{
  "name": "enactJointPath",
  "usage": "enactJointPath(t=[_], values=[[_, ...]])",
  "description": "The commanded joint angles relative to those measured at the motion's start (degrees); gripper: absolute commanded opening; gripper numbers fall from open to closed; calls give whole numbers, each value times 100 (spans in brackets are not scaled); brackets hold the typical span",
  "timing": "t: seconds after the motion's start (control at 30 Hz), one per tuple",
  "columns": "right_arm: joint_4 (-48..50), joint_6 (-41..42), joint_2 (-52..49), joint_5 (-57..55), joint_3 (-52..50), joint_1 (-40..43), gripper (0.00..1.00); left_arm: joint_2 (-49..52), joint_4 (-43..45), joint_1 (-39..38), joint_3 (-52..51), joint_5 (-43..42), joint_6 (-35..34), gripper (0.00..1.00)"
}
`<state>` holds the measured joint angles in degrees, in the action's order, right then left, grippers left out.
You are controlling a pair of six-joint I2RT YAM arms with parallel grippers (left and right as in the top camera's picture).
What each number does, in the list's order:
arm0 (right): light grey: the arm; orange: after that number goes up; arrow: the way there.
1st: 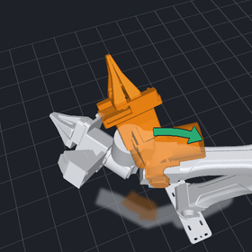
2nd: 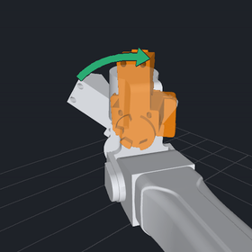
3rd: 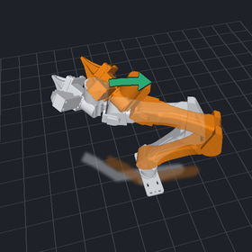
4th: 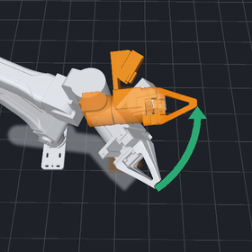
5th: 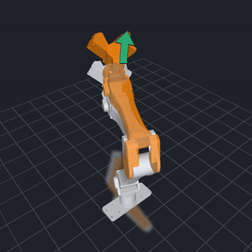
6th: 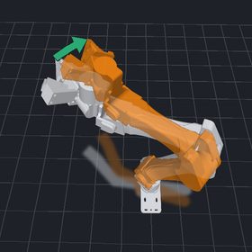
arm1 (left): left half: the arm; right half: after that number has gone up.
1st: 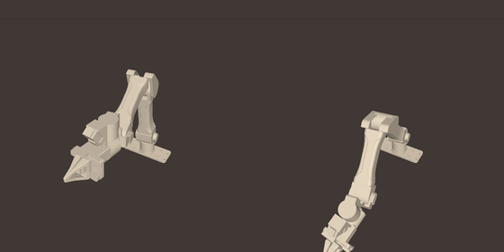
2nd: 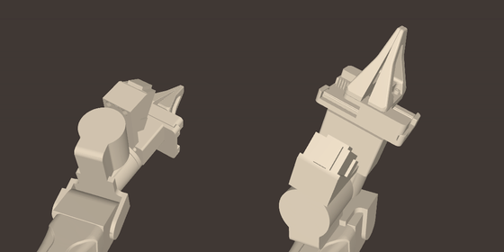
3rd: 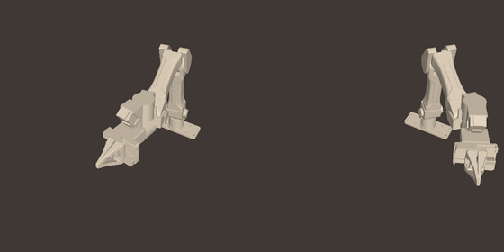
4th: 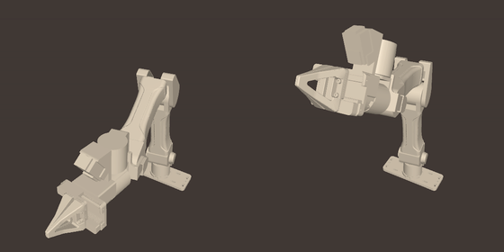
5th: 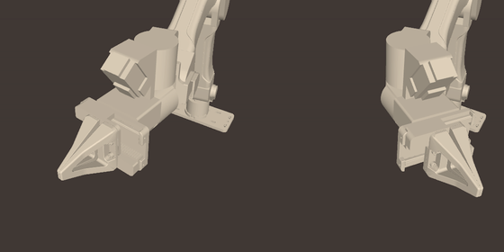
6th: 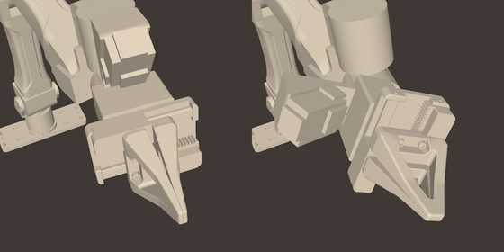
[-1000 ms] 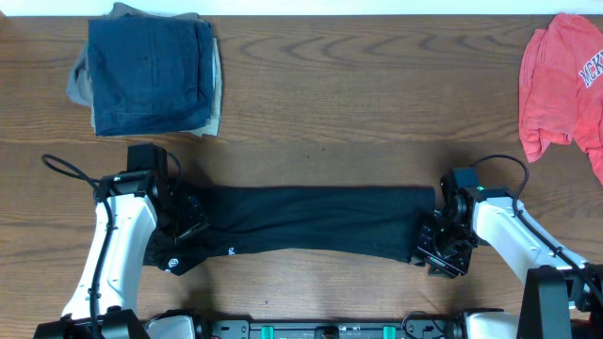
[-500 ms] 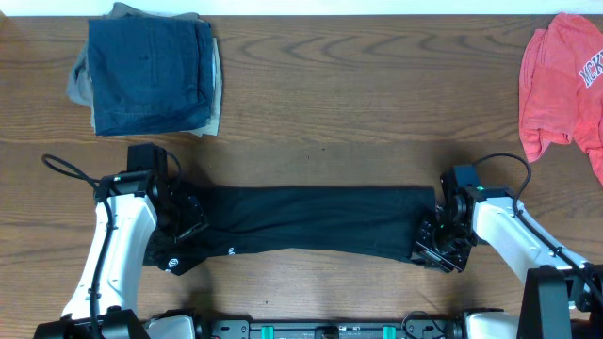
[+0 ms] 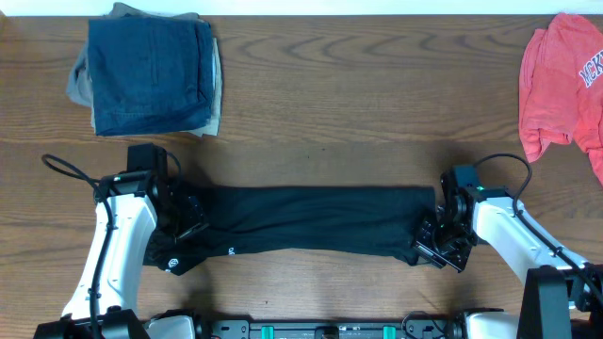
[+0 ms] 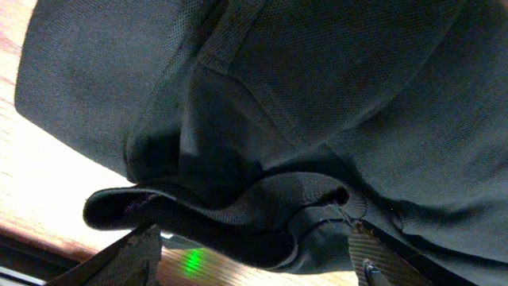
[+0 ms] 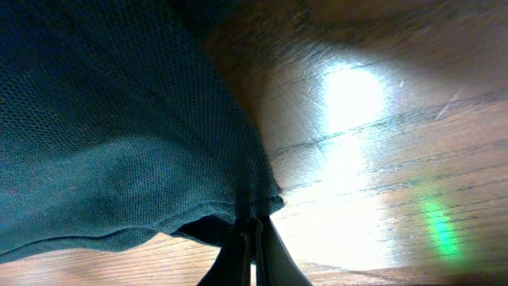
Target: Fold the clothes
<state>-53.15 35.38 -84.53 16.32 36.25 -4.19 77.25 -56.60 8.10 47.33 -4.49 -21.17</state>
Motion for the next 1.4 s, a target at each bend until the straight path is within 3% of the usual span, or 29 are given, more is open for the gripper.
enactJointPath(t=[0.0, 0.43, 1.37], values=[[-68, 42, 22, -201, 223, -105, 1, -17, -11, 17, 85, 48, -28, 77], [-848, -118, 22, -885, 1937, -68, 1, -17, -11, 17, 85, 48, -28, 77], [-66, -680, 20, -575, 4253, 227, 1, -17, 2, 20, 85, 48, -28, 77]])
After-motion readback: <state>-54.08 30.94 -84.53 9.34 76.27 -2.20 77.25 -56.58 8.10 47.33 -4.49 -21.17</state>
